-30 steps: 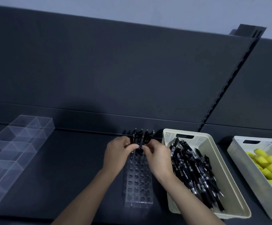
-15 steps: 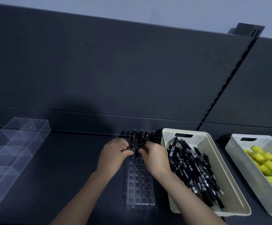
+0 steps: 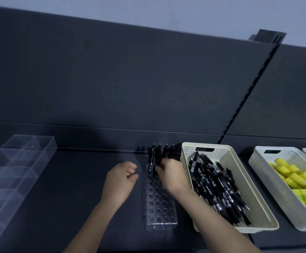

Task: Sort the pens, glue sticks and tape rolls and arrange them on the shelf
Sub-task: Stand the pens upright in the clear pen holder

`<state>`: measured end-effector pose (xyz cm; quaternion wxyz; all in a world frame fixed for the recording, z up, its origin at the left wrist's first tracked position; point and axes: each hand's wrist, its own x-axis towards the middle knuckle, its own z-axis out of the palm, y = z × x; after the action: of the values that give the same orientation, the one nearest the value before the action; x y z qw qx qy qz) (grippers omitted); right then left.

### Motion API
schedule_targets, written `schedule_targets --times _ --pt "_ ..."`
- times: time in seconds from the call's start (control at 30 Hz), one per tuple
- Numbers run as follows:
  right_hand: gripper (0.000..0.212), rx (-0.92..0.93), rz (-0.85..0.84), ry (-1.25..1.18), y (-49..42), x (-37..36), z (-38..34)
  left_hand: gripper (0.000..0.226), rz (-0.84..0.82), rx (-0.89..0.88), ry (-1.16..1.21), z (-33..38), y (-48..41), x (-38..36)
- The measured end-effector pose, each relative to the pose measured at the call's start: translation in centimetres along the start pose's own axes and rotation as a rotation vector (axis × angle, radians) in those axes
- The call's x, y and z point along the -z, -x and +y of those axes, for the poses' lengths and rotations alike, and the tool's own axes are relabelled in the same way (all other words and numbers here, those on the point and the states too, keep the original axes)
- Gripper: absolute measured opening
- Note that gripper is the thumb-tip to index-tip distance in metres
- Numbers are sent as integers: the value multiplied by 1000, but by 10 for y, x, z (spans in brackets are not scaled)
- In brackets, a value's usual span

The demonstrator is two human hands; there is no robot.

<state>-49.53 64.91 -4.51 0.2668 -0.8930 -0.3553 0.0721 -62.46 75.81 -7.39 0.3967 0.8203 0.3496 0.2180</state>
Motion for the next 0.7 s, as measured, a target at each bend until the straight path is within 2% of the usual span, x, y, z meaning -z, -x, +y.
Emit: schedule_targets --times 0.3,0.5,0.7 --pt "14 2 -58 -14 -3 12 4 17 -71 -25 35 16 3 7" --pt "17 -55 129 -36 11 47 36 13 -144 -143 65 39 10 -4" --pt "25 -222 169 31 24 91 99 19 -239 -260 131 89 19 -49"
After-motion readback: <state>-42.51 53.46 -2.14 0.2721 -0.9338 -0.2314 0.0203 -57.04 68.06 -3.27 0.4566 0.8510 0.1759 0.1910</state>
